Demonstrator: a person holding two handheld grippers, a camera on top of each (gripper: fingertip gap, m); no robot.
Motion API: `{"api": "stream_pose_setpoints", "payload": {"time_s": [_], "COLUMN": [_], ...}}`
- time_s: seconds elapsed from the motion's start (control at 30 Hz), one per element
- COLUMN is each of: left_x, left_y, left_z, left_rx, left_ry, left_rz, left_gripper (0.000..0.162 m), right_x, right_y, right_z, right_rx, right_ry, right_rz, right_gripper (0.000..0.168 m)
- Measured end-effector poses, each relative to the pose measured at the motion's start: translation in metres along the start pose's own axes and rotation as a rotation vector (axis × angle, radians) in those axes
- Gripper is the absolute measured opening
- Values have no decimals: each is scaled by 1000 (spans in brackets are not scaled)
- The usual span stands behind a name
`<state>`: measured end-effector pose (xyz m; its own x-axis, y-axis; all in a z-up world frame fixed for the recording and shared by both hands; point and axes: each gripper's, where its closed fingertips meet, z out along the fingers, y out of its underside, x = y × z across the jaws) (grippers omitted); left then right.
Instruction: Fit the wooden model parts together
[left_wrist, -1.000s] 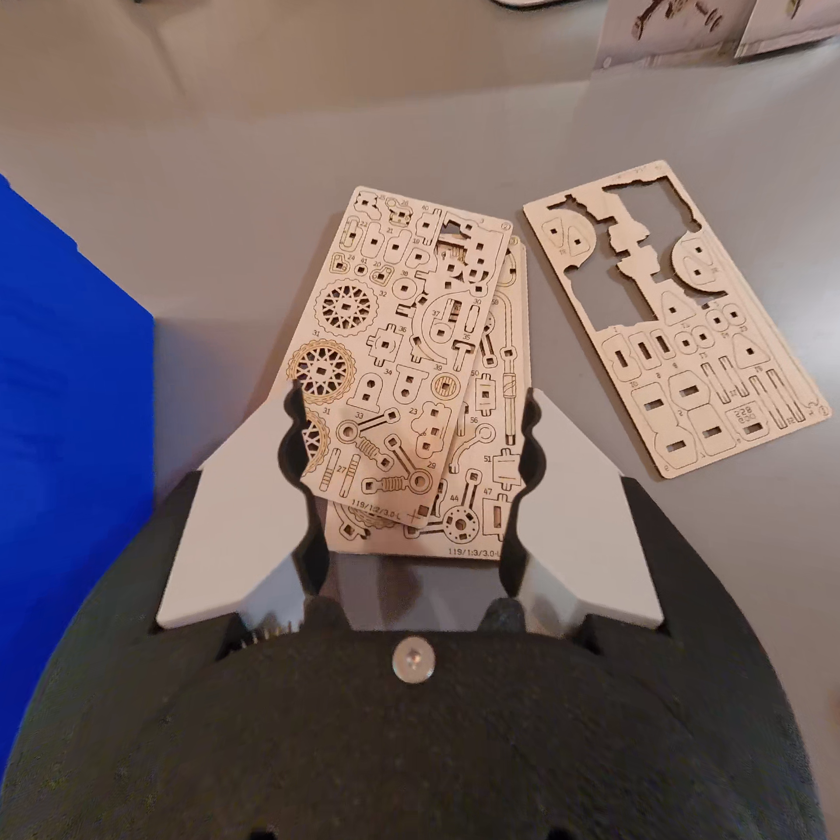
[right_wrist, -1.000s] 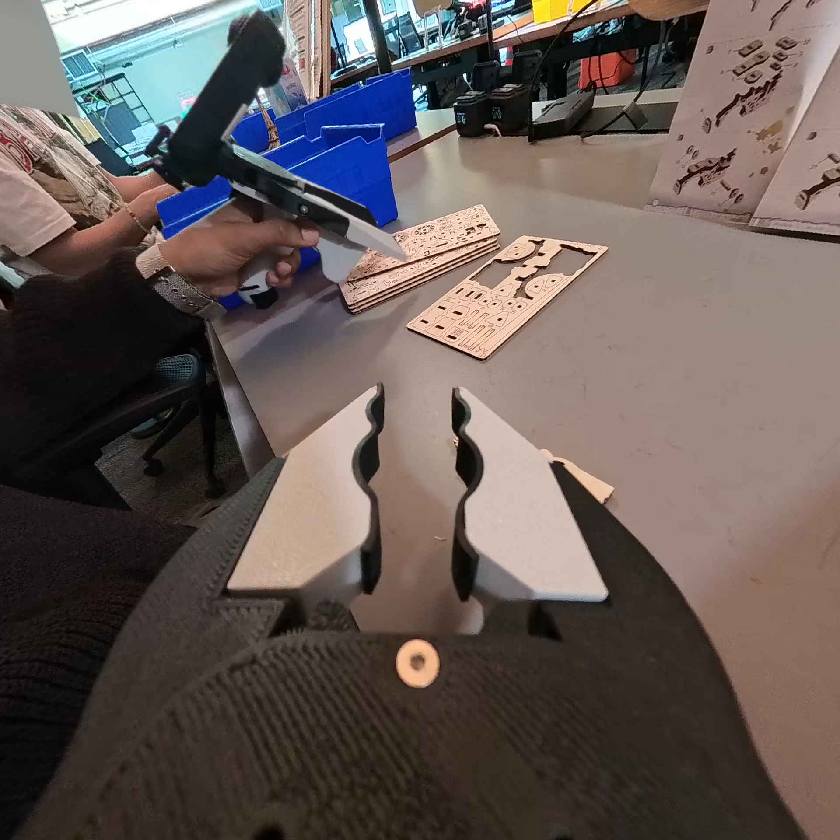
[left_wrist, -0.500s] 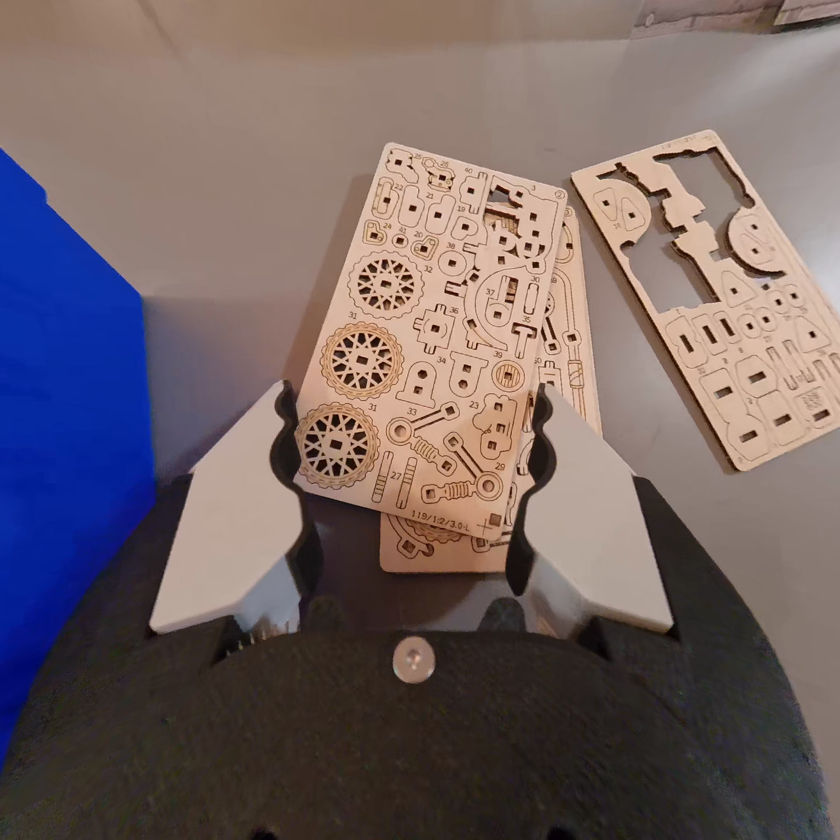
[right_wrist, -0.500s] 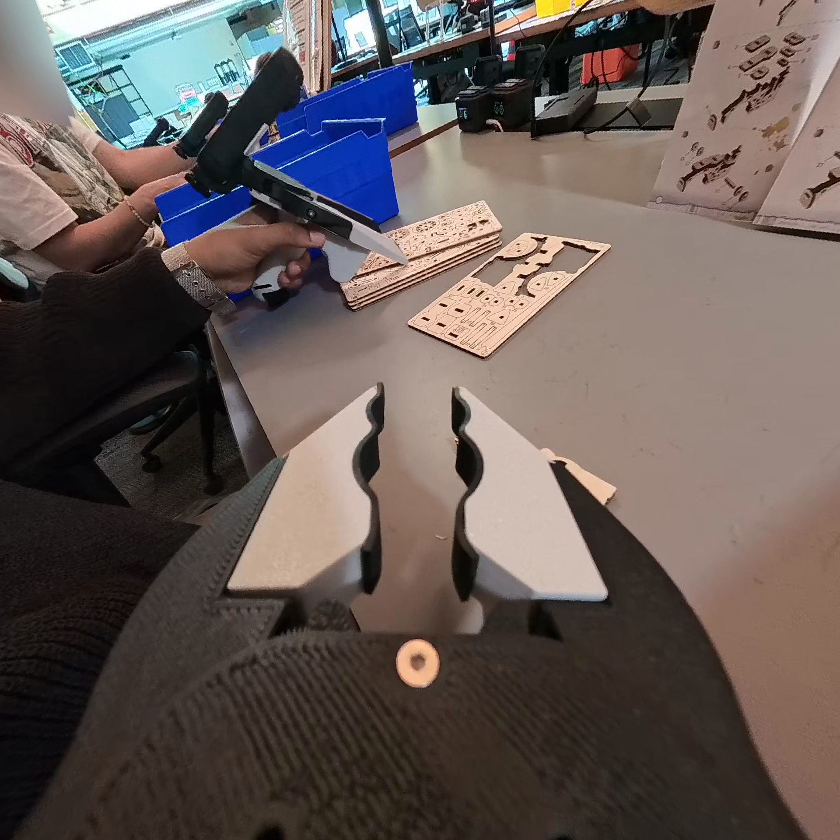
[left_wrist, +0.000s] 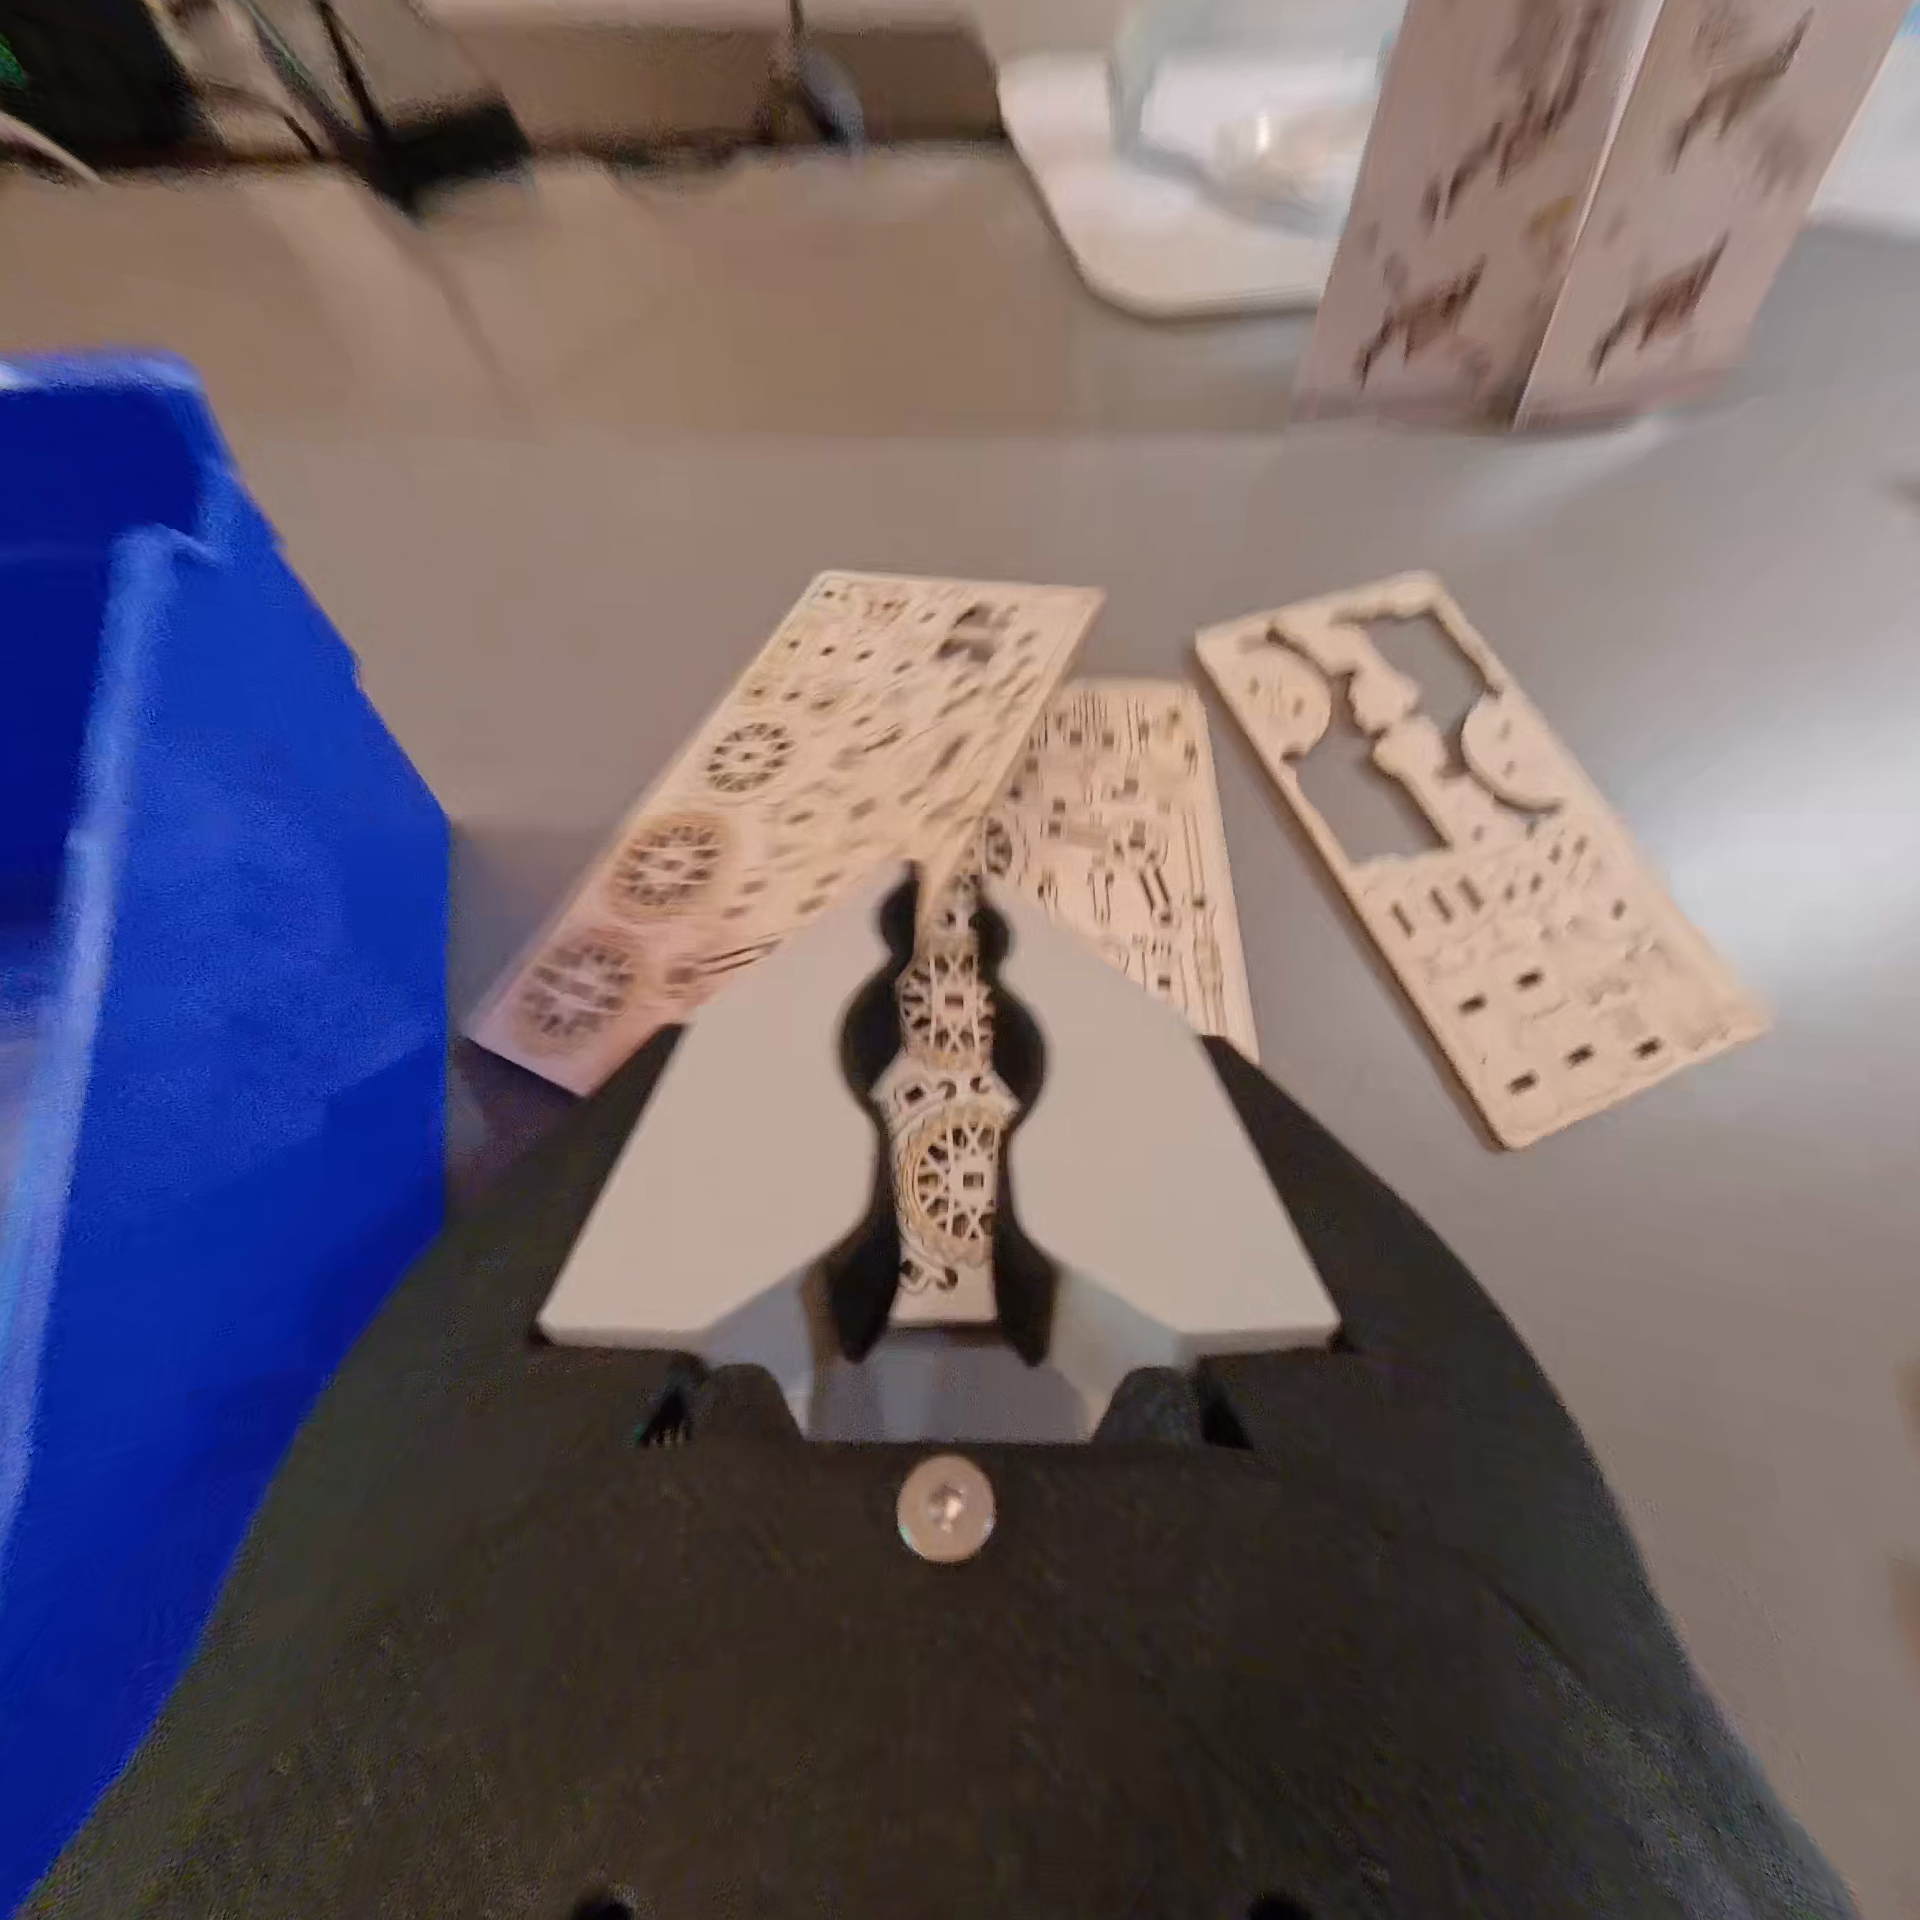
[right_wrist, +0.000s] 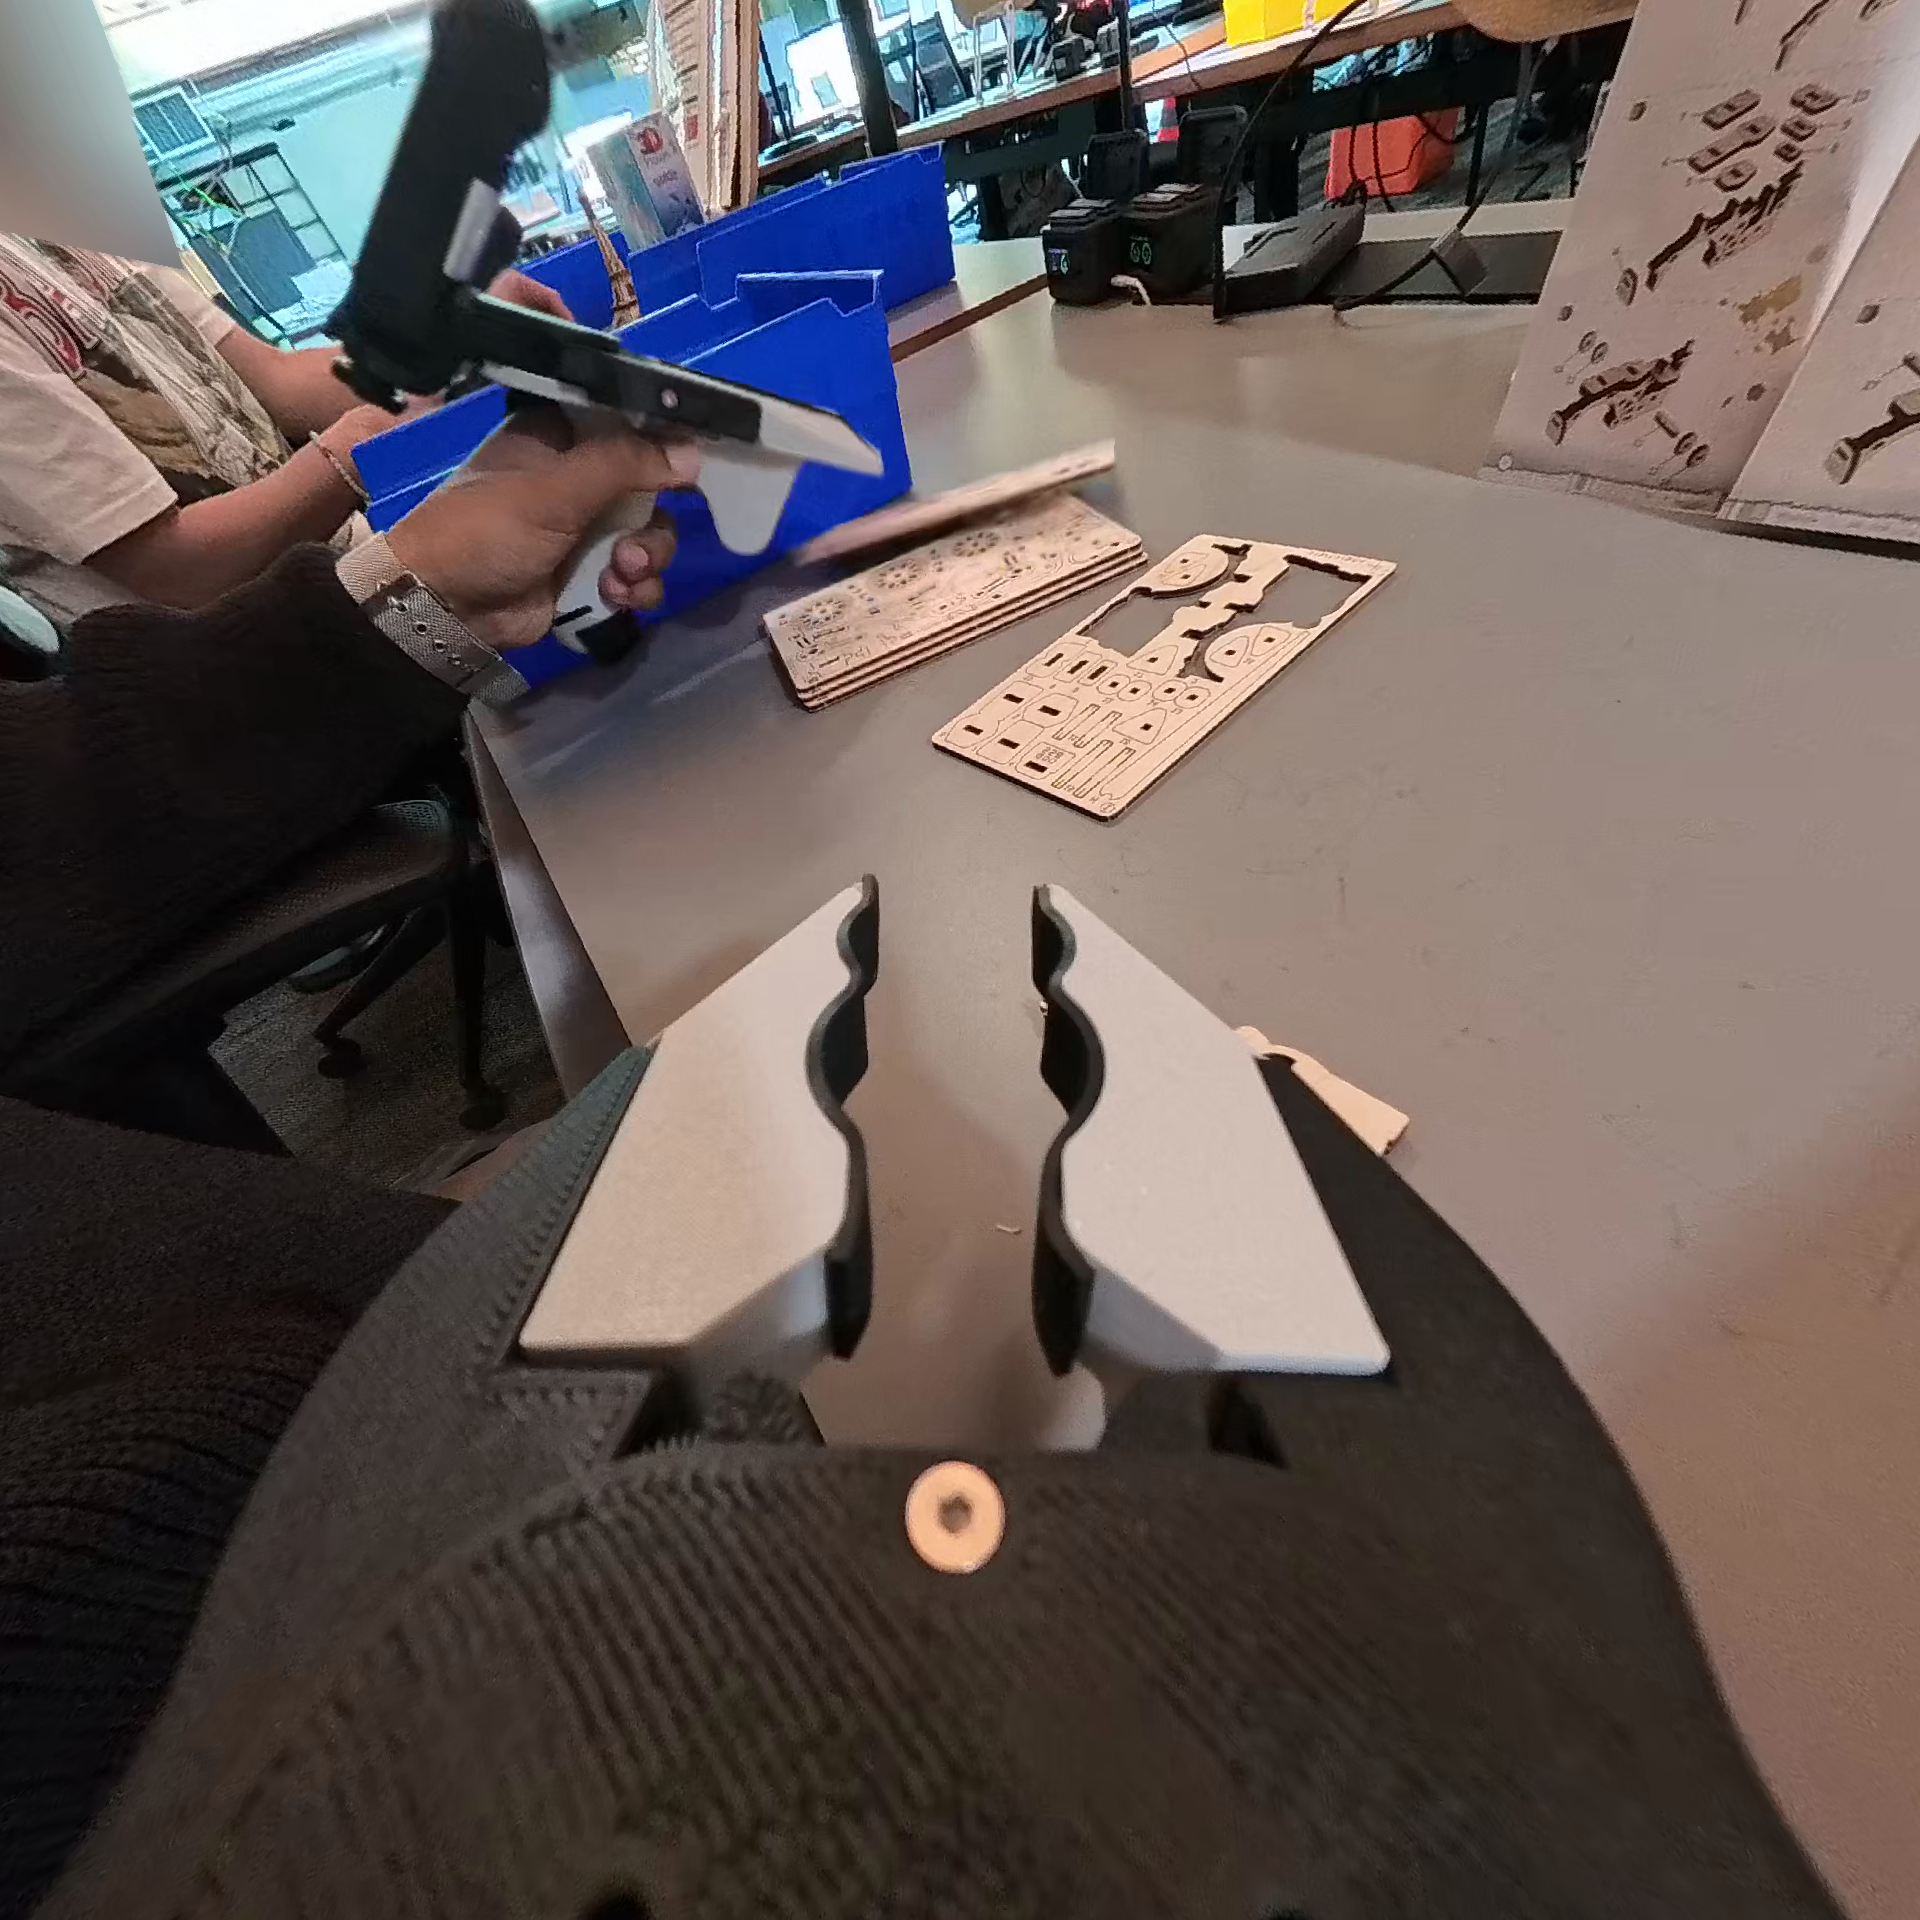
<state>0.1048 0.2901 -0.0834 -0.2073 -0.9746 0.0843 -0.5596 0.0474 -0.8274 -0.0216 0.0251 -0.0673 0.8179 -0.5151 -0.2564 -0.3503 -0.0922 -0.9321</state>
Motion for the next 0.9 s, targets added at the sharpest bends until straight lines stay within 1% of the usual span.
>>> {"api": "stream_pose_setpoints", "payload": {"time_s": [0.03, 0.07, 0.1, 0.13, 0.17, 0.27, 0.3, 0.37, 0.43, 0.5, 0.6, 0.77, 0.83, 0.9], "left_x": [4, 8, 7, 7, 5, -2, -3, -4, -7, -9, -8, -9, -14, -22], "left_y": [-7, -9, -8, -6, -3, 8, 13, 21, 20, 11, -2, -22, -32, -38], "left_z": [-5, -8, -9, -8, -7, 1, 4, 11, 17, 23, 37, 78, 92, 103], "left_rx": [46, 46, 26, 6, -9, -38, -60, -104, -120, -121, -167, -243, -261, -284], "left_ry": [28, 54, 55, 57, 51, 17, 12, -3, -37, -71, -88, -111, -120, -109], "left_rz": [4, 10, 7, 4, 3, 7, 5, 12, 42, 79, 132, 192, 181, 130], "left_gripper": [0, 6, 23, 33, 39, 44, 49, 65, 80, 87, 93, 99, 99, 101], "right_x": [0, 0, 0, 0, 0, 0, 0, 1, 1, 2, 3, 2, 0, 0], "right_y": [0, 0, 0, 0, 0, 0, 0, 0, 1, 1, 0, 0, 1, 1], "right_z": [0, 0, 0, 0, 0, 0, 0, 1, 1, 2, 1, 0, 0, 0], "right_rx": [0, 0, 0, -1, -2, -2, -2, -3, -8, -9, -3, -3, -5, -6], "right_ry": [0, 0, 0, 0, -1, 0, 1, 2, 1, -3, -8, 3, 5, 6], "right_rz": [0, -1, -1, -1, 0, 3, 3, 5, 11, 24, 38, 6, -9, -17], "right_gripper": [28, 28, 28, 28, 28, 28, 28, 28, 28, 28, 28, 28, 28, 28]}}
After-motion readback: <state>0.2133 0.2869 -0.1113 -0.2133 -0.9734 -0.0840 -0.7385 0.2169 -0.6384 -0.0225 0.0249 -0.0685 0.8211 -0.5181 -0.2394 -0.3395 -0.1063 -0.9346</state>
